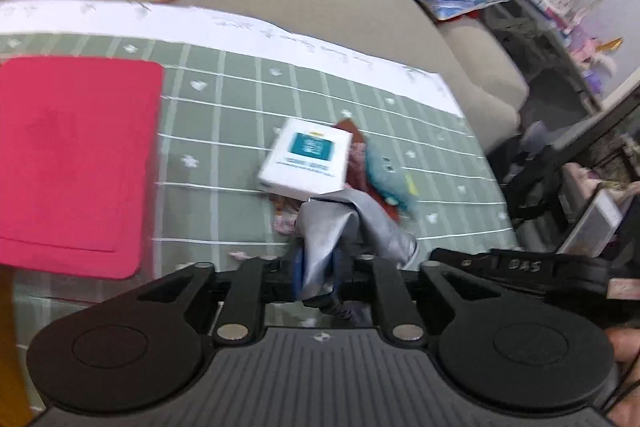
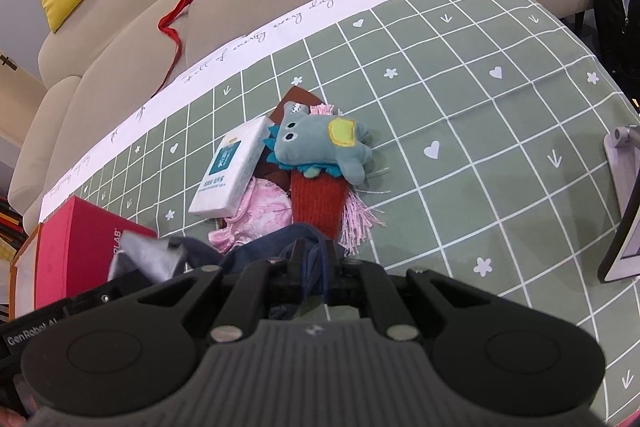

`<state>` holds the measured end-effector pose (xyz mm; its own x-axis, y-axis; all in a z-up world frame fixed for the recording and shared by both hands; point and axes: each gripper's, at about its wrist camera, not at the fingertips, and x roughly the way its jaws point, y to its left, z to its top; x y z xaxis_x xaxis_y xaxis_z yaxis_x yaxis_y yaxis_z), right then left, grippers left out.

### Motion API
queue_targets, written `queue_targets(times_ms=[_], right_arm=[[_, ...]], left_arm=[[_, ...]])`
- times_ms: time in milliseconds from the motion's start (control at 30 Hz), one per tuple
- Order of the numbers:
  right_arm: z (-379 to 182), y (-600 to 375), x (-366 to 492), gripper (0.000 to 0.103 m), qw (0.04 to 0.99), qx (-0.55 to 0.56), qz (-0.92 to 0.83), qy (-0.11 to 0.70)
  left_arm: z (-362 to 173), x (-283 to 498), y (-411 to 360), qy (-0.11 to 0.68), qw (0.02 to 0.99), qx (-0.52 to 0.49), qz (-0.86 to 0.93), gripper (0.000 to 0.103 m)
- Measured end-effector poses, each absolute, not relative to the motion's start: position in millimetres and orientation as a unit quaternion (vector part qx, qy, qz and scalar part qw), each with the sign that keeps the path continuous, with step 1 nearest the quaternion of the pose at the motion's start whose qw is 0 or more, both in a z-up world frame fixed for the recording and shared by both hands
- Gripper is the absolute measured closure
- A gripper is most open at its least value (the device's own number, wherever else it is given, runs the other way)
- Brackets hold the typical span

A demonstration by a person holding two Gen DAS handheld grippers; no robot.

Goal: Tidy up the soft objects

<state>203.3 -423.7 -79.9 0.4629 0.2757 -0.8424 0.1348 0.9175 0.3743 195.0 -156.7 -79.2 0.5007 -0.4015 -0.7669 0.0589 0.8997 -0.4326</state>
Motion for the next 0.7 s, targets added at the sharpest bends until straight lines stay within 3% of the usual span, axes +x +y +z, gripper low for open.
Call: queue_targets(times_ms=[33,100,133,167,300,333,367,433,700], right_arm=[[-80,-424,203,0.098,0.832,0.198,0.043,0.516],[-80,-423,203,0.098,0.832,0.197,0.044,0.517],[-80,-423,203,0.098,0.832,0.197,0.045,0.517],[-81,-423,204,0.098,0.831,0.197,0.045,0.518],[-82,-422,205,0.098,0.830,0.196,0.048,0.520],[-83,-422,205,0.098,0.829,0.195,0.049,0.521],[-84,-422,205,0.098,0.829,0.195,0.050,0.522],[-85,-421,205,0.098,0.828,0.195,0.050,0.523],[-93,-430,208,0.094,0.819,0.225,0.046,0.526]], left_arm=[[-82,198,-156,0.485,0.840,-0.189,-0.152,0.070],[-88,202,-156,0.493,0.829,-0.200,-0.175,0.069],[-90,202,-156,0.490,0.831,-0.198,-0.175,0.072],[-91,200,-156,0.487,0.837,-0.189,-0.166,0.082],[-97,198,-163,0.482,0.845,-0.158,-0.168,0.084],[-99,198,-165,0.486,0.842,-0.156,-0.173,0.079],[-102,199,-167,0.490,0.840,-0.152,-0.177,0.060],[-107,202,-175,0.501,0.835,-0.135,-0.183,0.034],[-120,203,-196,0.514,0.836,-0.067,-0.180,0.036]])
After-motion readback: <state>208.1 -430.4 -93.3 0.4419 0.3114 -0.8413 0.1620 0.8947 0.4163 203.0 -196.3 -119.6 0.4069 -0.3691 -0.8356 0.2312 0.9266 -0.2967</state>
